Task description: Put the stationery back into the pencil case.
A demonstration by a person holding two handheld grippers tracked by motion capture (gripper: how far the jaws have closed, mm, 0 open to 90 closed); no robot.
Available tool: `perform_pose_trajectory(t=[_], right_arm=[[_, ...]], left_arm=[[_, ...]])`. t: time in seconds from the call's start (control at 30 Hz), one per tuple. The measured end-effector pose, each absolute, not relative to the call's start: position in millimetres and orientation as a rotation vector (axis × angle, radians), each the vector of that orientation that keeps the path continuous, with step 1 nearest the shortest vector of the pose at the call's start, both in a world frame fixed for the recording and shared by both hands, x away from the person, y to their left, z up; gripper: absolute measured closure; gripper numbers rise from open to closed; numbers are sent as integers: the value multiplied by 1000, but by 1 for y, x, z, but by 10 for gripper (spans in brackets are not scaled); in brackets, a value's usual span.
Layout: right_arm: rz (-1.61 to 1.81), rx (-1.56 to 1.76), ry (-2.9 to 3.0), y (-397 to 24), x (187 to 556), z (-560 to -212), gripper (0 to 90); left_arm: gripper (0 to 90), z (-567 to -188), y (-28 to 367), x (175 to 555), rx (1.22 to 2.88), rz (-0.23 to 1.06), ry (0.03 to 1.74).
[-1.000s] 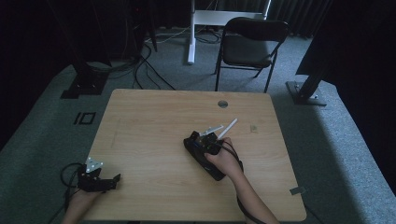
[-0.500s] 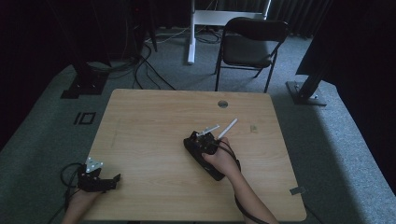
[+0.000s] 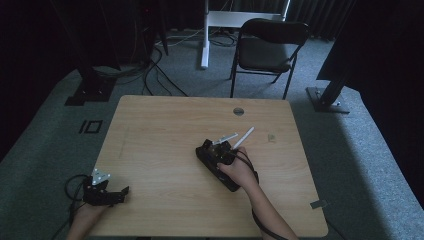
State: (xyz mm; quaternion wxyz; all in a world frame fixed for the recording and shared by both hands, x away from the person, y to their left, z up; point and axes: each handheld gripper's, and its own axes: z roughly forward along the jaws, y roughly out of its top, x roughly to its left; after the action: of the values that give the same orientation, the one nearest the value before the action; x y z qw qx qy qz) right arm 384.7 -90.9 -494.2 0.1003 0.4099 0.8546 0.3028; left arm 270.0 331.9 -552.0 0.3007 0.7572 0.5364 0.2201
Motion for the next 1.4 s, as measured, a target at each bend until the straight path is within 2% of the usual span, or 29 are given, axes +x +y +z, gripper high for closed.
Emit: perform_pose_trajectory(t=[0.8,1.2,1.4], right_arm=[[1140,1182,2372,-127,374,-441,758],[1180,1286,2238,-151,386,-441,752],[1147,1356,2172,-162,397,-452,743]], left_arm=[[1,-552,332,270,2009,584,1423],[1,-552,332,270,2009,584,1423],[1,-552,332,270,2009,584,1423]])
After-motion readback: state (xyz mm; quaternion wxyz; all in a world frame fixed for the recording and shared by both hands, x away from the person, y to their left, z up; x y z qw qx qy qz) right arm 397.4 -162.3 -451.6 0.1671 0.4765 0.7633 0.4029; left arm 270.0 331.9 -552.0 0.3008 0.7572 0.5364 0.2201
